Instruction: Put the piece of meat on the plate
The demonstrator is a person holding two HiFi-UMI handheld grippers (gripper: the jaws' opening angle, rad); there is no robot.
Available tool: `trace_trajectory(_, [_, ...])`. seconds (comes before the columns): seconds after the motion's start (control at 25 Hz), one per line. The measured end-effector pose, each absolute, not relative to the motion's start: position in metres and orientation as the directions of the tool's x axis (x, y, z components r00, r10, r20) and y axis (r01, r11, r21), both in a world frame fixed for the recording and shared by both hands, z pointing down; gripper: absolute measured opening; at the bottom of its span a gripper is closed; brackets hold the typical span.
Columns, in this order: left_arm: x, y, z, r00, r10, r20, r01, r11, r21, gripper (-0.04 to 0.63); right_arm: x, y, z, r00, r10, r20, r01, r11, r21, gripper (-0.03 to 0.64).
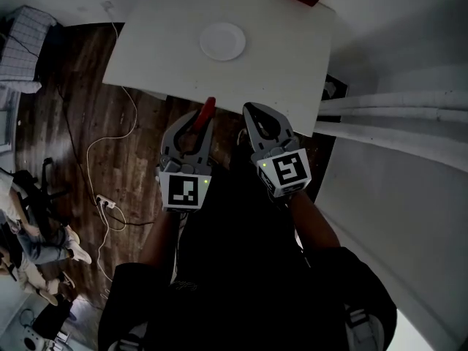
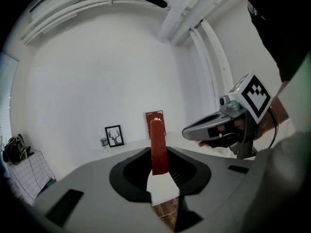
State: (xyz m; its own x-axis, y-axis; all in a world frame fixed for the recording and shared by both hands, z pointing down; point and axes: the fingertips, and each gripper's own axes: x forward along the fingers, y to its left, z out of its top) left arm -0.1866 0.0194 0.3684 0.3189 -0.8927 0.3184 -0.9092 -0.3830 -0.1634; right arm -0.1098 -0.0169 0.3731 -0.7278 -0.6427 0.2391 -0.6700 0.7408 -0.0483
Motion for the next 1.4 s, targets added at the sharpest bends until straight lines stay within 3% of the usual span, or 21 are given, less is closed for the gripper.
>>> trace_trajectory(0.68, [-0.174,-0.077,0.402,0.314,-0.831,0.459,-0.812,-0.486,-0.324,0.089,-0.111,-0.099,0.398,-0.749,-0.610,0.257,-0.650,0.753,-0.108,0.020])
trace_trajectory(0.96, [-0.175,-0.110,0.438,0.217,-0.808,0.547,-0.729,-0.507,-0.459,0.089,-0.091,-0.125,0.424,-0.727,-0.631,0.271,-0.676,0.727,-0.119,0.020])
trace_trajectory(1.4, [-0.173,-0.153,0.469,0.185,-0.760,0.624,-0.659,-0.566,-0.495,0.089,-0.079,-0.160,0.447,-0.696,-0.643,0.320,-0.710,0.684,-0.170,0.020])
